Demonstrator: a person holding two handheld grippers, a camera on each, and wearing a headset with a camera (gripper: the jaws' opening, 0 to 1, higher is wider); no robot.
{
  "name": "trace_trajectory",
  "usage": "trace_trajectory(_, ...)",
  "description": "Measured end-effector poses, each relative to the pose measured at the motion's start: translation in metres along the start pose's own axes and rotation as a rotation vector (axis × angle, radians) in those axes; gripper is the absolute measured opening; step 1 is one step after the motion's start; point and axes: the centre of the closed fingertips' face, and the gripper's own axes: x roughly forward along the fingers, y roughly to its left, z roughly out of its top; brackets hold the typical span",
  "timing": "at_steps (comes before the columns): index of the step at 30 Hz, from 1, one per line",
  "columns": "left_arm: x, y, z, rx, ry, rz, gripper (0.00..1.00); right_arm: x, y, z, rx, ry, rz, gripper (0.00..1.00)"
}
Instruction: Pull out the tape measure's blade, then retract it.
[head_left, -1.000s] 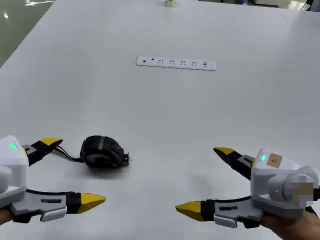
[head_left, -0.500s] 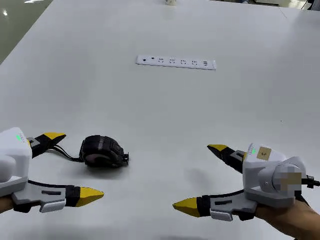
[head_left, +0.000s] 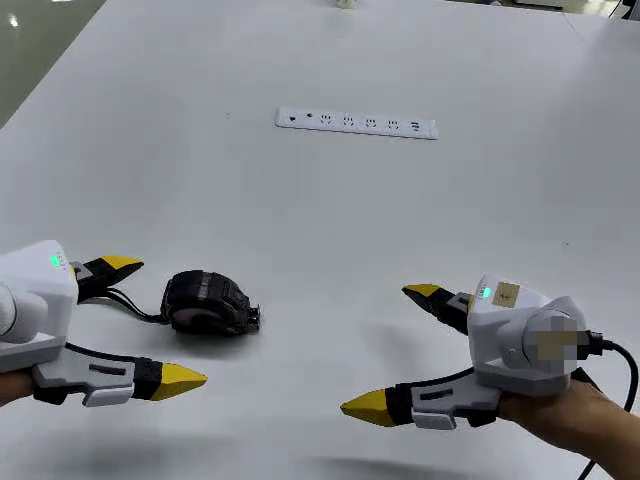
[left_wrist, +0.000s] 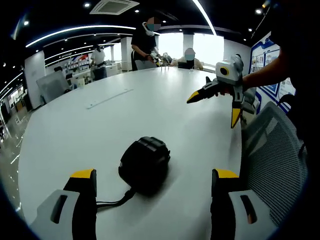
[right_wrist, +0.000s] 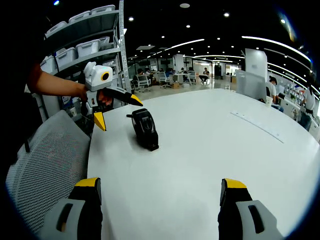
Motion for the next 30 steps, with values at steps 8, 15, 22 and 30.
trace_trajectory(8,0.007,0.001,-0.003,0.028,0.029,-0.035,0.89,0.009,-0.004,-0.001,-0.017,0.019,0.024,0.99)
trace_trajectory(15,0.012,0.005,-0.004,0.047,0.048,-0.057,0.88,0.019,-0.005,-0.001,-0.044,0.043,0.06,0.97)
trace_trajectory(22,0.016,0.006,-0.009,0.073,0.083,-0.082,0.86,0.03,-0.005,0.0,-0.06,0.063,0.095,0.97)
trace_trajectory(30,0.019,0.008,-0.013,0.099,0.11,-0.105,0.84,0.043,-0.002,0.004,-0.098,0.062,0.137,0.95)
